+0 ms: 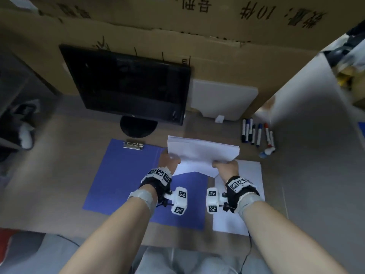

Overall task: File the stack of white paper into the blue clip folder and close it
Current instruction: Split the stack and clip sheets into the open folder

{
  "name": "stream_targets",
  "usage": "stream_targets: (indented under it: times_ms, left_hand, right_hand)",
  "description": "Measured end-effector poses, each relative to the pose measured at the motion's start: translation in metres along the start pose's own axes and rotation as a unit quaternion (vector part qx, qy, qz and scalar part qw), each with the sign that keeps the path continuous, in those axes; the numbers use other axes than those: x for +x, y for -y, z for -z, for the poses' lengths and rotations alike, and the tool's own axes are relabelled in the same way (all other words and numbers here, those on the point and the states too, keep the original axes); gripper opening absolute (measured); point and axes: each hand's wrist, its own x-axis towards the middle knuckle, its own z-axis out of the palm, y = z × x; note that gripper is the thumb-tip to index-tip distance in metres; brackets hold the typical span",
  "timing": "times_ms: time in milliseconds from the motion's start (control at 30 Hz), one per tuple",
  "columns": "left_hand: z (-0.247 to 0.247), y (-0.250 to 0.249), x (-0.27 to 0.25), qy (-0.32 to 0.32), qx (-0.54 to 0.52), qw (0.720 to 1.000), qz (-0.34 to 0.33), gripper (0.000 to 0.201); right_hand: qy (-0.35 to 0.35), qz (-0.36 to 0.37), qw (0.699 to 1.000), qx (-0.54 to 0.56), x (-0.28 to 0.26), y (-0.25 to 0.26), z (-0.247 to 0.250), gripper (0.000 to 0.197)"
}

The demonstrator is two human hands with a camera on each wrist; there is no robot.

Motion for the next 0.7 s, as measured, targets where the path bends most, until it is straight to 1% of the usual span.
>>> stream_targets:
  times_ms: [67, 167, 233, 333, 367, 433, 500, 567, 667, 700]
  left_hand:
    - [0.004, -0.002, 0.000, 0.039, 0.017, 0.999, -0.013, 0.034]
    - [0.008, 0.002, 0.009, 0.088, 0.055, 0.994, -0.045, 0.051]
    - [0.010, 0.000, 0.009, 0.088, 0.053, 0.994, -0.045, 0.052]
    - [0.009, 0.005, 0.011, 0.082, 0.059, 0.994, -0.037, 0.043]
    - [0.009, 0.009, 0.013, 0.081, 0.070, 0.993, -0.041, 0.042]
    - [0.010, 0.012, 0.017, 0.070, 0.087, 0.992, -0.057, 0.042]
    - [0.012, 0.010, 0.024, 0.050, 0.111, 0.989, -0.079, 0.046]
    - [0.013, 0.007, 0.029, 0.037, 0.136, 0.987, -0.073, 0.053]
    - [0.011, 0.018, 0.037, 0.038, 0.168, 0.985, -0.018, 0.056]
    - [0.010, 0.028, 0.039, 0.039, 0.171, 0.985, 0.005, 0.055]
  right_hand:
    - [-0.020, -0.022, 1.000, 0.011, -0.008, -0.003, -0.002, 0.012]
    - [-0.013, -0.042, 0.999, 0.027, -0.021, -0.003, -0.005, 0.013]
    - [-0.011, -0.041, 0.998, 0.036, -0.025, -0.004, -0.008, 0.012]
    - [-0.026, -0.044, 0.997, 0.052, -0.022, -0.011, -0.012, 0.014]
    - [-0.031, -0.039, 0.998, 0.042, -0.019, -0.013, -0.013, 0.014]
    - [-0.031, -0.014, 0.999, -0.014, -0.011, -0.012, -0.014, 0.018]
    - [-0.032, -0.005, 0.997, -0.074, -0.006, -0.004, -0.013, 0.028]
    - [-0.006, -0.009, 0.996, -0.093, -0.002, 0.002, -0.010, 0.041]
    - [0.076, -0.044, 0.995, -0.045, 0.001, -0.004, -0.011, 0.038]
    - [0.095, -0.068, 0.992, -0.040, 0.003, -0.012, -0.012, 0.048]
